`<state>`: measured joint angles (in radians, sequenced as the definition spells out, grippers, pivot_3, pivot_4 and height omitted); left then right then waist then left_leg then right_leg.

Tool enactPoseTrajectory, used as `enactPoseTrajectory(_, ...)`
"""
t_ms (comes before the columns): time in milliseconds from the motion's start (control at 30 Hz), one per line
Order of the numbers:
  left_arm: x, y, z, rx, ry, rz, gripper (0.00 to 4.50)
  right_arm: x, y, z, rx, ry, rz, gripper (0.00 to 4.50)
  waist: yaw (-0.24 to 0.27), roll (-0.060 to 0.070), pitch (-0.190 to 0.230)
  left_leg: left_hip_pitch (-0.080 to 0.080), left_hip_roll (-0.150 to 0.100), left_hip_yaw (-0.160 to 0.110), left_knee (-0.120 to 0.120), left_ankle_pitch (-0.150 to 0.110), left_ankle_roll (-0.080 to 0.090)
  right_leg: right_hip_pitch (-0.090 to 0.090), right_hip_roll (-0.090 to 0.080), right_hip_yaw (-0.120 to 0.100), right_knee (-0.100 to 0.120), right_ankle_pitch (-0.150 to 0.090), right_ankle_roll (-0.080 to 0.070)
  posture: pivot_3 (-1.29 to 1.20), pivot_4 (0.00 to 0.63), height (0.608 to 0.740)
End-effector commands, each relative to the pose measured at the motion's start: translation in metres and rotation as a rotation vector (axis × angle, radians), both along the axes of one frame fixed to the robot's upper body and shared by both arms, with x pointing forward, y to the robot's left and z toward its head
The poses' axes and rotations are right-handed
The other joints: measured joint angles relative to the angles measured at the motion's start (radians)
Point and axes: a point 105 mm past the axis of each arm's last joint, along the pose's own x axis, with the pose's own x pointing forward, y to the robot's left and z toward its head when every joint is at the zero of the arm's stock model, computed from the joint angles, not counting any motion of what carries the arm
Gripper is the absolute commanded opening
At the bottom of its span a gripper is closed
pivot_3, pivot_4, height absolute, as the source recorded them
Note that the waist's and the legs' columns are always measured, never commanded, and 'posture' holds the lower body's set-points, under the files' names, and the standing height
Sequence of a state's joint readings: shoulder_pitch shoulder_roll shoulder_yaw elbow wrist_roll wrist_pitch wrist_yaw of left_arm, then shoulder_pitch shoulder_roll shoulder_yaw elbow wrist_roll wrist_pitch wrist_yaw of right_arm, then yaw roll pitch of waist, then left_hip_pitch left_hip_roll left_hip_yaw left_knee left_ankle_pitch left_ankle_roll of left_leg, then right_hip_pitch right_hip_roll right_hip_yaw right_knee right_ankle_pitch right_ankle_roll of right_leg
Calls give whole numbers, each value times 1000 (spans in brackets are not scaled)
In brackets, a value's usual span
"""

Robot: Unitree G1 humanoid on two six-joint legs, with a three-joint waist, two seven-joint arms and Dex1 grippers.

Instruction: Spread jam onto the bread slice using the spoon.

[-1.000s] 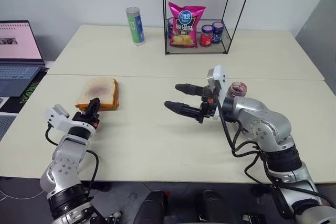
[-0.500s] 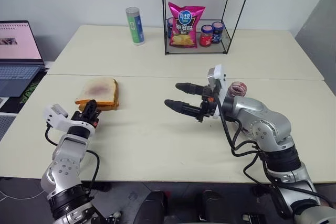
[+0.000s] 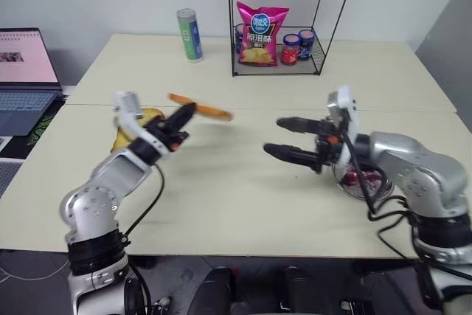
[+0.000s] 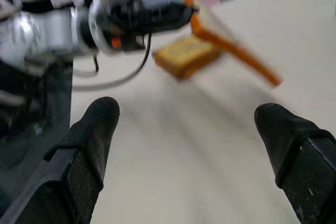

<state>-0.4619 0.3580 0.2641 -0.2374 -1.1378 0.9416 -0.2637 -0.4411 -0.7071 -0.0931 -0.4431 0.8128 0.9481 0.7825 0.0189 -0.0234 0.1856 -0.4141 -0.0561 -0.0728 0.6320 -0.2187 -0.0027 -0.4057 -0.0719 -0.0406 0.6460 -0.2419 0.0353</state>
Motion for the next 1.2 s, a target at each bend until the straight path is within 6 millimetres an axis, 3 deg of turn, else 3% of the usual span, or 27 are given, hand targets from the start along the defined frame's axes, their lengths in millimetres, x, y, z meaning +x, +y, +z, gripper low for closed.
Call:
enactPoseTrajectory(33,-2,-34,-33,105,76,-99,15,-13,-5,12,31,-45,-43,4500,-1,0,0,0,0,0,0,0,0,0,0,0,0,0,0,0,150,740)
enactPoseTrajectory(167,-11,-42,-78,217,166,-136,15,-16,-4,10,57,-40,-91,4500,-21,0,0,3,2,3,-1,0,0,0,1,3,2,0,0,0,150,740)
enactPoseTrajectory(233,-13,-40,-91,254,194,-136,15,-18,-4,9,60,-36,-102,4500,-17,0,0,4,3,3,-1,0,0,0,1,3,2,-1,-1,0,150,740)
enactPoseTrajectory(433,-19,-32,-113,345,248,-127,15,-18,-9,9,62,-29,-132,4500,-12,0,0,3,2,3,0,1,1,1,1,3,0,-1,2,0,150,740)
enactPoseTrajectory(700,-14,-41,-116,380,210,-98,15,-13,-10,10,69,-30,-142,4500,-10,0,0,2,2,3,0,1,2,1,0,3,0,2,-1,0,150,740)
enactPoseTrajectory(733,-11,-39,-117,379,211,-73,392,-13,-10,10,69,-29,-143,4500,-10,0,0,2,2,3,0,1,2,1,0,3,0,2,-1,0,150,740)
enactPoseTrajectory(1000,-5,-18,-113,346,236,39,1828,-9,-18,6,79,-14,-173,4500,-9,0,0,2,2,3,1,1,2,1,1,2,0,2,-1,0,150,740)
enactPoseTrajectory(1100,-12,-9,-114,366,248,52,2360,-9,-24,4,77,-5,-192,4500,-10,0,0,2,2,3,1,1,2,1,1,2,0,2,-1,0,150,740)
enactPoseTrajectory(1200,-31,15,-115,411,289,60,3008,-5,-44,1,89,3,-293,4500,-12,0,0,2,2,3,1,1,2,1,1,2,0,2,-1,0,150,740)
